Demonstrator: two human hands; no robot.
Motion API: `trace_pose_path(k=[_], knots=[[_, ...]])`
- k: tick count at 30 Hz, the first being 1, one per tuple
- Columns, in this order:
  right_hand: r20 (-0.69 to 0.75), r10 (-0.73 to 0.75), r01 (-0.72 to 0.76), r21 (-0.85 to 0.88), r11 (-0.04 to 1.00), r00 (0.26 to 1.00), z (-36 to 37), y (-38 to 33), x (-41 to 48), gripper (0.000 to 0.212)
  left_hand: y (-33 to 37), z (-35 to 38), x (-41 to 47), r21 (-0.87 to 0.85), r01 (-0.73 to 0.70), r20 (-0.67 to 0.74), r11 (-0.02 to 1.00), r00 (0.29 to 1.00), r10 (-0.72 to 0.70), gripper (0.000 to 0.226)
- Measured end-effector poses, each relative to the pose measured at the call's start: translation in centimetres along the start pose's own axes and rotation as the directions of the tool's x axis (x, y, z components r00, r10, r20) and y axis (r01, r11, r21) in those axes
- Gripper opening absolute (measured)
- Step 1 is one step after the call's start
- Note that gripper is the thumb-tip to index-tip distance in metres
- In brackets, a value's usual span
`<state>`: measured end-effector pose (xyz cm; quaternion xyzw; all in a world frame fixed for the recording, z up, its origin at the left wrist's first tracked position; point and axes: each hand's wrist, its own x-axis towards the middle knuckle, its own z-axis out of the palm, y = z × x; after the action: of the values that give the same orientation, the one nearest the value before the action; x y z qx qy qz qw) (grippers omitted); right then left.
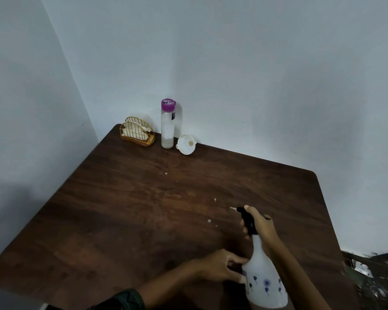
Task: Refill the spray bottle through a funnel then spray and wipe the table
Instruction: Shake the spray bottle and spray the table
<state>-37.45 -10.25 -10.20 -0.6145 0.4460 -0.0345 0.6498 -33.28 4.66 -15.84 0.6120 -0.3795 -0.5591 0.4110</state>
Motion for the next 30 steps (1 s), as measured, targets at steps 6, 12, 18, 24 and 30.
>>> trace_pose_path(k=[6, 12, 18, 24, 30], knots=[[0.215, 0.099, -0.071, -0.135, 0.988, 0.972, -0.7, -0.4, -0.4, 0.047, 0.2, 1.0, 0.4, -0.042, 0.030, -0.008, 0.999, 1.000, -0.030, 0.048], [0.222, -0.037, 0.080, -0.186, 0.979, 0.974, 0.9, 0.3, -0.3, 0.035, -0.1, 0.7, 0.2, -0.051, 0.081, -0.074, 0.995, 0.994, -0.085, 0.047], [0.429, 0.025, 0.071, -0.206, 0.976, 0.903, 1.0, -0.7, -0.3, 0.042, -0.1, 0.7, 0.3, -0.074, 0.069, -0.102, 0.995, 0.992, -0.076, 0.040], [0.237, -0.022, 0.070, -0.194, 0.978, 0.971, 1.0, 0.2, 0.5, 0.035, 0.3, 0.8, 0.5, -0.097, 0.070, -0.074, 0.993, 0.994, -0.077, 0.043], [0.166, -0.008, 0.009, -0.007, 1.000, 0.986, -0.5, -1.0, 0.4, 0.036, 0.9, 1.0, 0.9, -0.116, 0.044, -0.085, 0.992, 0.995, -0.054, 0.049]])
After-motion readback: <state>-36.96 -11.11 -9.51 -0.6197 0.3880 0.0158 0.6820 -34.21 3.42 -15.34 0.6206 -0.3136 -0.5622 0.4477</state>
